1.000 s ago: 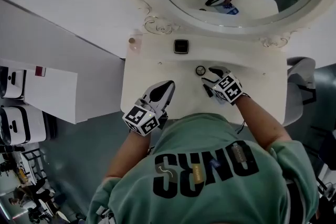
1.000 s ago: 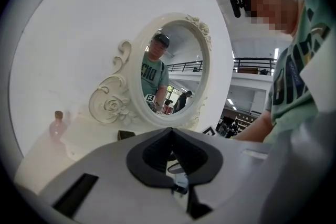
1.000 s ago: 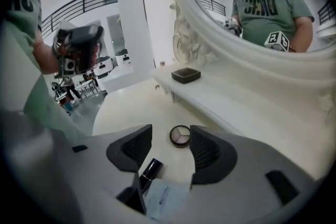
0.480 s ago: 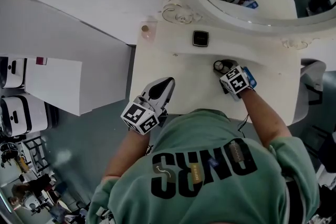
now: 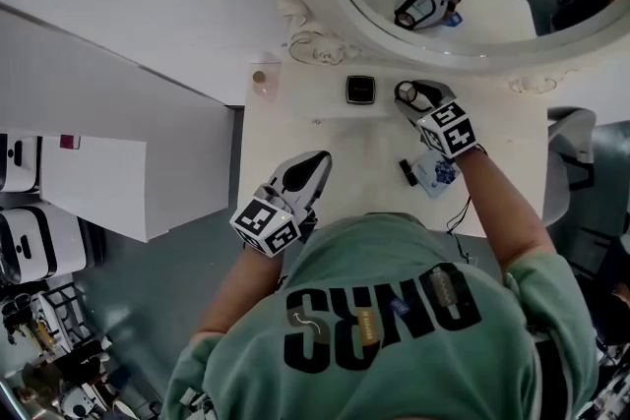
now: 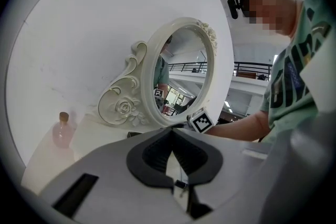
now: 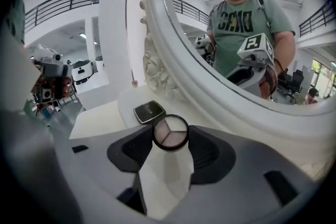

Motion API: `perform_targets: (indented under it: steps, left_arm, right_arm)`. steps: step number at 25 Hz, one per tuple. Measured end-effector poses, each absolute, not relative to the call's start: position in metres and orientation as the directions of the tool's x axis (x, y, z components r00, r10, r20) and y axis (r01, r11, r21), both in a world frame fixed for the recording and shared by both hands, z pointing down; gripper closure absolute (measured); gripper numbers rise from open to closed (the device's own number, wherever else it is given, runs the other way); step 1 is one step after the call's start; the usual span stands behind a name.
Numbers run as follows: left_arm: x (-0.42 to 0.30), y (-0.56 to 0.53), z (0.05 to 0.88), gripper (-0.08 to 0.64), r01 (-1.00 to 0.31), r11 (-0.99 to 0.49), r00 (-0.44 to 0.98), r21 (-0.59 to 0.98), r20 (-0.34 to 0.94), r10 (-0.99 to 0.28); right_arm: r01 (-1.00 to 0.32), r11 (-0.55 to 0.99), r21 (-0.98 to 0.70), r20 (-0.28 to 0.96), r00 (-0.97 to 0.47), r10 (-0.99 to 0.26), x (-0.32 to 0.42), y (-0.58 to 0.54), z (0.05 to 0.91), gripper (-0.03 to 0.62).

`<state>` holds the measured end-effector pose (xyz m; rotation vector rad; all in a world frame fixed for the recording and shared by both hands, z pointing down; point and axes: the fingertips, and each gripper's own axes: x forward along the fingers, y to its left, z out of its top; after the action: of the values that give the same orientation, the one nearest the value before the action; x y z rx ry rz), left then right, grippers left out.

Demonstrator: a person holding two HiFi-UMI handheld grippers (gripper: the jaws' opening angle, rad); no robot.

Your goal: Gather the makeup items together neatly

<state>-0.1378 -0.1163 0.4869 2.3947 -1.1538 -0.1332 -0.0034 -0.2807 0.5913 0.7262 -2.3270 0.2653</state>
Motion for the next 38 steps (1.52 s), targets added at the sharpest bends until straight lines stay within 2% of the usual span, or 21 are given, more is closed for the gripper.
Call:
perform_targets:
  steps: [8,13,15,23,29,33,38]
  left_arm:
    - [-0.14,-0.118,0.485,0.552,-0.713,-0.536,0.645,0.452,0.122,-0.754]
    - [-0.139,-0.118,0.482,0.552,-0.708,-0.544,0.652,0.45,0.121,-0.749]
    - [-0.138,-0.119,0.481,0.552,-0.703,-0.552,0.659,0.447,0.118,-0.743]
    - [-0.129,-0.127,0.468,0.552,-0.669,-0.607,0.7,0.429,0.089,-0.708]
    - [-0.108,-0.128,0.469,0.552,-0.628,-0.645,0.742,0.436,0.084,-0.665]
    - [-0.1,-0.124,0.475,0.552,-0.613,-0.655,0.759,0.442,0.098,-0.644]
    - [-0.1,-0.119,0.48,0.552,-0.619,-0.645,0.755,0.448,0.115,-0.646]
  right_arm:
    - [-0.594,0.805,0.019,0.743,-0.53,-0.409,-0.004,-0.298,0.625,0.385]
    - [-0.63,0.776,-0.031,0.758,-0.521,-0.393,0.003,-0.297,0.637,0.369]
    - [-0.624,0.781,-0.026,0.746,-0.532,-0.401,0.001,-0.298,0.632,0.327]
    - [-0.631,0.774,-0.052,0.63,-0.622,-0.465,0.014,-0.262,0.558,0.332]
    - [-0.616,0.778,-0.12,0.743,-0.575,-0.341,0.044,-0.183,0.606,0.413]
    - [-0.611,0.772,-0.177,0.832,-0.512,-0.214,0.052,-0.141,0.658,0.44]
    - [-0.597,0.787,-0.154,0.9,-0.413,-0.138,0.049,-0.122,0.701,0.457]
